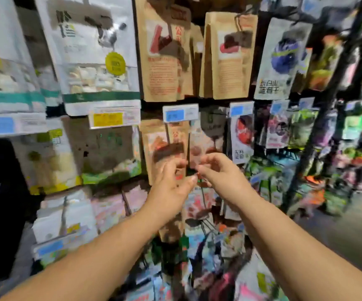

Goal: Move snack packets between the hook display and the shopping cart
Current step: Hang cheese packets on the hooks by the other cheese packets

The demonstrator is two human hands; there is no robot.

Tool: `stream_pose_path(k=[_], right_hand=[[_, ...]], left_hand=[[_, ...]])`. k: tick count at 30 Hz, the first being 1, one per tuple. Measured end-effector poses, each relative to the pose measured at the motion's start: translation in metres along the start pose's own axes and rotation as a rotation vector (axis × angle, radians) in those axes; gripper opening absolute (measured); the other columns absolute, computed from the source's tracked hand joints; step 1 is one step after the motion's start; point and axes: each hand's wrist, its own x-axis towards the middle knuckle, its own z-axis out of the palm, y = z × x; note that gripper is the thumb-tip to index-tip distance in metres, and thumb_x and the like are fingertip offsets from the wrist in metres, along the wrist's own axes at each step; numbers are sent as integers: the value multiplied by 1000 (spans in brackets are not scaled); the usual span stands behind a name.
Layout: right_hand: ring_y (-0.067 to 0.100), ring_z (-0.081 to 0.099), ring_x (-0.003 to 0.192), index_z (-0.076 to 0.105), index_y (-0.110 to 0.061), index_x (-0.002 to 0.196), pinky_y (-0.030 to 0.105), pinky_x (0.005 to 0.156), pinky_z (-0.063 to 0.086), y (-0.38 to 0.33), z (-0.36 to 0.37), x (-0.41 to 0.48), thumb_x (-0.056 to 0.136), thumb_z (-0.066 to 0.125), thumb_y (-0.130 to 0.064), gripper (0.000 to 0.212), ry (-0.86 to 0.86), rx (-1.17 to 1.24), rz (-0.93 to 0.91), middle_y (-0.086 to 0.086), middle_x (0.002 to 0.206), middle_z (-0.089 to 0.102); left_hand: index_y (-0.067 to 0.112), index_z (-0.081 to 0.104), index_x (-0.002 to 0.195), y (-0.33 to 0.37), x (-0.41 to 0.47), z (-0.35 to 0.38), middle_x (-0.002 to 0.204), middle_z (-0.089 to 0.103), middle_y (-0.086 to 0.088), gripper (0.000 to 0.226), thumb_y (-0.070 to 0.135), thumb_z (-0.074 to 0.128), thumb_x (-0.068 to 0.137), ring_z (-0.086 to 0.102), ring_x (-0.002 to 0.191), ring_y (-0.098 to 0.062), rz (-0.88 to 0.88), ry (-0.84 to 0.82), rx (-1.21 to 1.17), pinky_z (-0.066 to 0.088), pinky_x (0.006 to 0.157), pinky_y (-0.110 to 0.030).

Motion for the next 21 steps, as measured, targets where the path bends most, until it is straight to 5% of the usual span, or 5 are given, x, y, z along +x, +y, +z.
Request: stream_pose_path(k=[6, 9, 14, 19, 21], right_hand=[[14, 60, 73, 56, -17, 95, 24, 62, 52, 142, -103, -83, 96, 57, -13, 4, 180, -135, 408, 4, 89, 61], [16, 62, 72, 55, -17, 88, 30, 66, 50, 205, -144, -140, 95, 57, -16, 8, 259, -186, 581, 6, 88, 62], [22, 63, 73, 55, -19, 82, 34, 64, 50, 274, -193, -229, 92, 58, -21, 11, 349, -254, 841, 6, 82, 63], [28, 59, 73, 53, -17, 68, 38, 69, 47, 307, -211, -281, 94, 60, -24, 27, 383, -381, 1020, 9, 75, 61], [28, 59, 77, 54, -17, 69, 37, 70, 46, 314, -214, -289, 95, 58, -22, 26, 393, -405, 1062, 11, 79, 62]], left_hand=[[9, 53, 114, -40, -59, 161, 87, 48, 6, 21, 15, 56, 94, 46, 70, -1, -221, -574, -29, 39, 63, -5], [7, 54, 116, -64, -93, 222, 99, 59, -6, 32, 25, 55, 91, 56, 81, -16, -253, -785, 84, 44, 70, -17], [24, 54, 102, -98, -134, 264, 103, 63, -10, 15, 37, 52, 95, 60, 96, -27, -138, -999, 398, 40, 73, -29], [25, 52, 117, -103, -156, 279, 123, 58, 1, 33, 43, 28, 102, 54, 117, -18, 21, -1144, 735, 42, 91, -30], [25, 50, 126, -101, -157, 285, 112, 57, 2, 42, 46, 23, 103, 52, 119, -19, 48, -1172, 741, 38, 90, -26]])
